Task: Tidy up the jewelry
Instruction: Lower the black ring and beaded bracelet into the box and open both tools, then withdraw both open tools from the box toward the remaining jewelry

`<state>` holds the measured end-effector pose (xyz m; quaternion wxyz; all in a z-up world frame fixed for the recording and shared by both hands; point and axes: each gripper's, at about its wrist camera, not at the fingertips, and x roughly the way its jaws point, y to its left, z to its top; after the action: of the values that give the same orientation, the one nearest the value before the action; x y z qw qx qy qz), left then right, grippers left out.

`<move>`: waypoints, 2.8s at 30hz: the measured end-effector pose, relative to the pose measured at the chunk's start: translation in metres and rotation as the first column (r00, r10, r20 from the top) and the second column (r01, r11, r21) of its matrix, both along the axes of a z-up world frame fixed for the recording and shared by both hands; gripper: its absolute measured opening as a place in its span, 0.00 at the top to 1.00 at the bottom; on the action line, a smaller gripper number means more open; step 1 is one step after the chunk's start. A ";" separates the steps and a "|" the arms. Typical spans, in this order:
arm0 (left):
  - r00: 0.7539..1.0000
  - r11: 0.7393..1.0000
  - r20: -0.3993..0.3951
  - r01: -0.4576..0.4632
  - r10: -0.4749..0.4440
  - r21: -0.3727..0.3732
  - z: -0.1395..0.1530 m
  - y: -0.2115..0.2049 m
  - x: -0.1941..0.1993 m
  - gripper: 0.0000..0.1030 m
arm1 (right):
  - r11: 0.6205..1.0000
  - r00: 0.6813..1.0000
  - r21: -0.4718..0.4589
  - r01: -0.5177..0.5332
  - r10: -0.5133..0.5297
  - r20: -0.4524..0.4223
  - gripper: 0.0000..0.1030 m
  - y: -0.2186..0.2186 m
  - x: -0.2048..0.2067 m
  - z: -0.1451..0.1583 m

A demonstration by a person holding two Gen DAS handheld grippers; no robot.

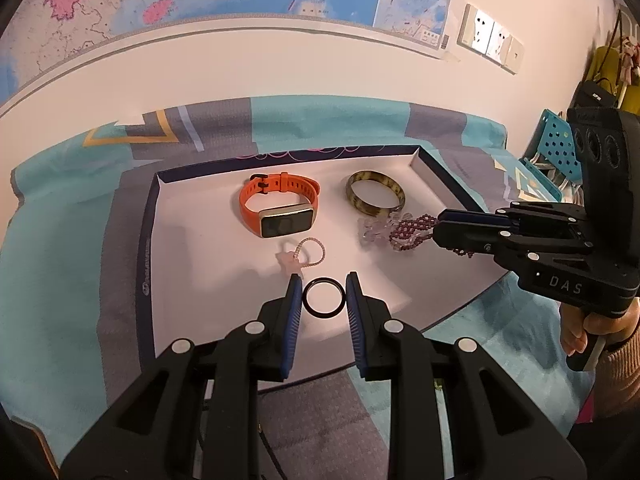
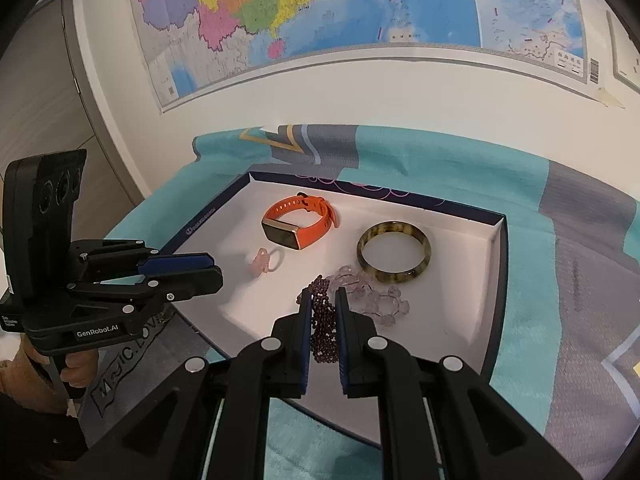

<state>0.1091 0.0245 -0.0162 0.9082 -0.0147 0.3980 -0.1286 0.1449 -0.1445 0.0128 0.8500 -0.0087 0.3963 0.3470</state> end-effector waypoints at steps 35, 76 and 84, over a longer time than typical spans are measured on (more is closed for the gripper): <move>0.992 0.997 -0.097 -0.076 0.078 0.022 -0.027 -0.002 0.044 0.78 | 0.997 1.000 -0.079 0.015 -0.016 -0.020 0.85 0.020 0.028 -0.020; 0.999 0.999 0.045 -0.013 0.011 0.048 -0.014 0.044 -0.091 0.48 | 0.995 0.992 -0.001 -0.101 0.101 -0.070 0.68 0.004 -0.077 -0.023; 0.999 0.997 -0.033 -0.038 0.040 0.069 -0.029 0.041 -0.074 0.59 | 0.996 0.993 0.000 -0.091 0.091 -0.072 0.68 0.004 -0.075 -0.024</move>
<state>0.0347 0.0658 -0.0452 0.9034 0.0063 0.4176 -0.0969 0.0694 -0.1407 -0.0110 0.8183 -0.0157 0.4265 0.3849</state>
